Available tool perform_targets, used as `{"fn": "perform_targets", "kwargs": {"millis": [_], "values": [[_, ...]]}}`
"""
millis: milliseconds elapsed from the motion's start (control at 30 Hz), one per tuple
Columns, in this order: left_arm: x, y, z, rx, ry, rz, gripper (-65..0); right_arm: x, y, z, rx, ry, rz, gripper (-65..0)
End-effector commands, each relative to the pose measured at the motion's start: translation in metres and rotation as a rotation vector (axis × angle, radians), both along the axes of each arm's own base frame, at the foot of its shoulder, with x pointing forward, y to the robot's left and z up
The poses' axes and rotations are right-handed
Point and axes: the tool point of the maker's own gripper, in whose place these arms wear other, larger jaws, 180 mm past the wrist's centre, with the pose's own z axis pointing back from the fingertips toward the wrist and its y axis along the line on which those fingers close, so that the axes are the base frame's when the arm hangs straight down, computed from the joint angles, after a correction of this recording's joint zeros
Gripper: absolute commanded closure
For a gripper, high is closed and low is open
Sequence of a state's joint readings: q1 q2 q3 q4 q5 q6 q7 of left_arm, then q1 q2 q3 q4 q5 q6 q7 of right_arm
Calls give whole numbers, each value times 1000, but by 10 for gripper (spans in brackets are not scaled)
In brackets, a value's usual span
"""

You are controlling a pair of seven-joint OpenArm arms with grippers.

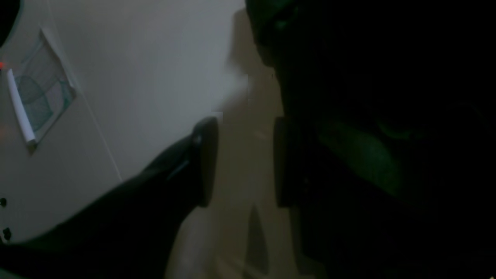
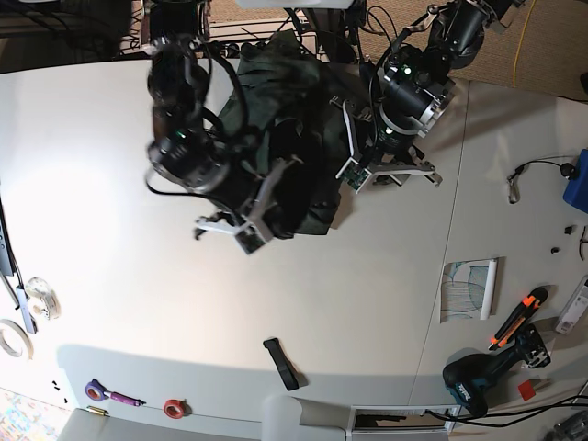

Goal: Layout the t-shirt on the table in an organized manner, then fold the t-shirt properly

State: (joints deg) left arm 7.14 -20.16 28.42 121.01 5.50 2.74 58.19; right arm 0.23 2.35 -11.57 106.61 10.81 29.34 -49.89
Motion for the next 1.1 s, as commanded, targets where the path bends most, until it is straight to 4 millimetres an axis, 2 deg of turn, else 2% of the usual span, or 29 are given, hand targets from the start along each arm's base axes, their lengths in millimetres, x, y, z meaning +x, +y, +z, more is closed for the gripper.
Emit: {"fn": "perform_targets", "kwargs": {"millis": [0,167,367,533,567,667,733,900,1067], "values": [[5,-1,9,-14,-38,1,-225,12,5,11,26,-42,4,0],[5,-1,9,-14,-38,1,-225,35,18,-5,6,-25,32,0],[6,-1,10,-16,-41,1,-225,55,35,15,48,-55,41,0],[8,3,12,9,-62,11,-225,52,42,16,75,-30,51,0],[9,3,12,10,-62,11,-225,51,43,15,83,-17,54,-17],[9,3,12,8,-63,11,-225,47,45,12,92,16,62,-161],[9,2,12,5,-67,9,-225,46,45,10,87,27,62,-183],[10,1,14,0,-77,5,-225,53,26,21,104,11,2,-183],[14,-4,20,-26,-113,-9,-225,55,-11,40,202,25,-107,-183]]}}
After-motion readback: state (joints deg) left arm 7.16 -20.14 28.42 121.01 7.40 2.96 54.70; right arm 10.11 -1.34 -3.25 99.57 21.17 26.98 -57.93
